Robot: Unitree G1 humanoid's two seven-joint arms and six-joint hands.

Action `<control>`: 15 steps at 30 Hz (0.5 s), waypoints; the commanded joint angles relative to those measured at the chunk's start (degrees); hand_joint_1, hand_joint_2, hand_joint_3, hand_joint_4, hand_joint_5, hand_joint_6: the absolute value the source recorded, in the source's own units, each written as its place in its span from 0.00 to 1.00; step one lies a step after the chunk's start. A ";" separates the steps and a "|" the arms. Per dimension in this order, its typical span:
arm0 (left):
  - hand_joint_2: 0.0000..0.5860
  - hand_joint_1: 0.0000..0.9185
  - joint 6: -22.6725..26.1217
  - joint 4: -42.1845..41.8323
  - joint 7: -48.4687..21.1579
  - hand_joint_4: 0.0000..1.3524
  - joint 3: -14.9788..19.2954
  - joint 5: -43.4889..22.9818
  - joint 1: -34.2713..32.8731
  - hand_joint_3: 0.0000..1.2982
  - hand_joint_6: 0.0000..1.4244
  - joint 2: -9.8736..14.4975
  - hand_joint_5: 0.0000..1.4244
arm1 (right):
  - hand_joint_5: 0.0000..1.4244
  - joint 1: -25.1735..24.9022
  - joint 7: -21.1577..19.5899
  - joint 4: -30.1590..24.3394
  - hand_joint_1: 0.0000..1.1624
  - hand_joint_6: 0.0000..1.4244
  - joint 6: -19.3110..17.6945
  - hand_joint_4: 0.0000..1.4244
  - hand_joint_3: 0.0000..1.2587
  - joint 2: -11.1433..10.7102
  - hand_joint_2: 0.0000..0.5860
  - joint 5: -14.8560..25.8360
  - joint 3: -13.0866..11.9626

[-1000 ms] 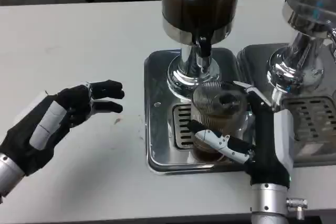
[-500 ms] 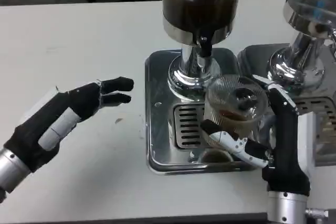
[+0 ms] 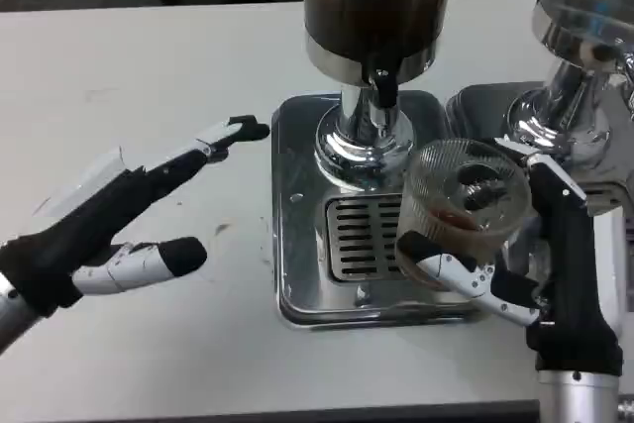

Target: Grasp the cup under the faucet to collect the drink, then remove the cup.

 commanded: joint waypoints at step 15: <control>0.02 0.00 -6.85 -17.06 -0.05 0.00 -1.49 -4.41 10.21 0.07 0.04 11.38 0.00 | 0.83 7.87 11.18 -18.34 0.89 1.00 2.62 0.69 0.64 -0.27 0.07 5.53 -4.87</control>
